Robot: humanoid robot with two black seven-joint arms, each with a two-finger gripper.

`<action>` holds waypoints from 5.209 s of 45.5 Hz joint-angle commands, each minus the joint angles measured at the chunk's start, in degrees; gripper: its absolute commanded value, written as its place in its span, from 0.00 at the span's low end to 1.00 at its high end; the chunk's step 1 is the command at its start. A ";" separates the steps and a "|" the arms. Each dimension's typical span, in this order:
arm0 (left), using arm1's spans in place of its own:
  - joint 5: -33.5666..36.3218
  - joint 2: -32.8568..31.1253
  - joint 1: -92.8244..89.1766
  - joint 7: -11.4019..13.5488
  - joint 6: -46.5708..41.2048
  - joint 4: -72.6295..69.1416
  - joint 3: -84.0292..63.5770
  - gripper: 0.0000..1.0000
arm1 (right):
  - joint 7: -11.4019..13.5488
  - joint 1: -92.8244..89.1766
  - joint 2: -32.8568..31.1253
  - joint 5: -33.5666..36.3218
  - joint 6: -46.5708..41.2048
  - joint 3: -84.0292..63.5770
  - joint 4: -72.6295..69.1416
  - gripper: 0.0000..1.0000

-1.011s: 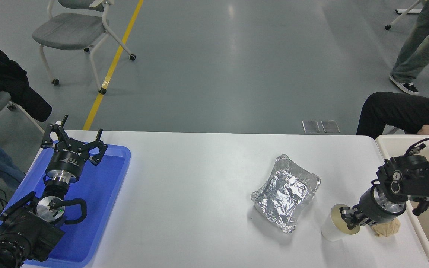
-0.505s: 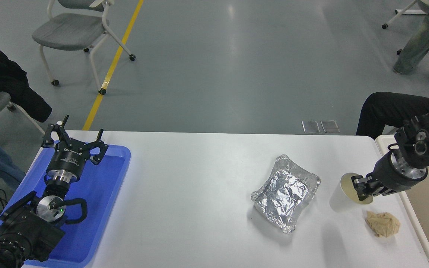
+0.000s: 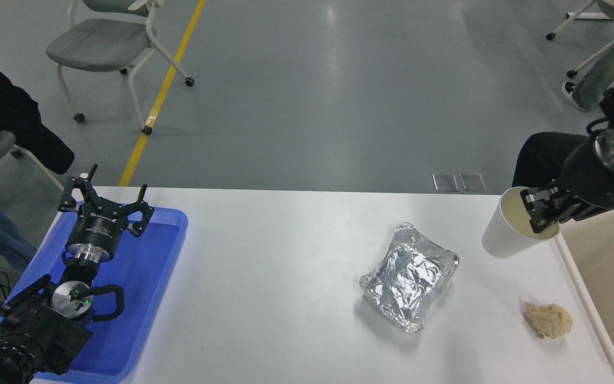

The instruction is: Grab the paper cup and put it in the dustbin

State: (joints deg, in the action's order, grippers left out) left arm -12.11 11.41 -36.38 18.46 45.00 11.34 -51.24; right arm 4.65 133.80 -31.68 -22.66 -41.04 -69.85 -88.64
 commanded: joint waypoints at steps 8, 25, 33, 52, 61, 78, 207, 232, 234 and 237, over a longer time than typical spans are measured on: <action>0.07 0.02 -0.01 0.00 0.00 0.00 0.00 1.00 | 0.10 5.16 1.18 0.43 -1.59 -3.89 -1.01 0.00; -0.02 0.02 -0.01 0.09 0.00 0.00 0.00 1.00 | 0.01 6.48 -5.67 -11.51 -1.33 -10.57 1.54 0.00; -0.02 0.02 0.08 0.09 0.00 -0.17 0.00 1.00 | 0.01 2.97 -15.16 -21.01 -1.06 -10.40 7.86 0.00; -0.02 0.02 0.08 0.18 0.00 -0.17 0.08 1.00 | -0.43 -32.70 -27.65 -32.18 7.10 15.51 35.81 0.00; -0.02 0.02 0.08 0.18 0.00 -0.17 0.00 1.00 | -0.61 -51.95 -26.60 -32.18 19.05 26.86 44.25 0.00; -0.02 0.02 0.08 0.18 0.00 0.00 0.08 1.00 | -0.52 -78.94 -14.21 -25.51 40.24 40.13 56.20 0.00; -0.02 -0.24 -0.10 0.00 0.00 0.00 0.08 1.00 | -0.61 -14.72 -6.83 -6.88 1.14 8.59 4.01 1.00; -0.02 -0.07 0.08 0.09 0.00 0.00 0.08 1.00 | -0.61 -1.79 10.75 9.30 -2.12 8.15 0.75 1.00; -0.02 -0.07 0.08 0.09 0.00 -0.17 0.08 1.00 | -0.61 -1.17 12.33 10.70 -2.21 8.06 0.75 1.00; -0.02 -0.07 0.17 0.09 0.00 0.00 0.08 1.00 | -0.61 -0.03 14.79 12.64 -2.29 7.62 0.75 1.00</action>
State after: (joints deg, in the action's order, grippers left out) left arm -12.13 11.31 -36.33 18.55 45.00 11.27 -51.17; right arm 4.03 129.25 -25.84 -16.57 -42.79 -61.41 -87.54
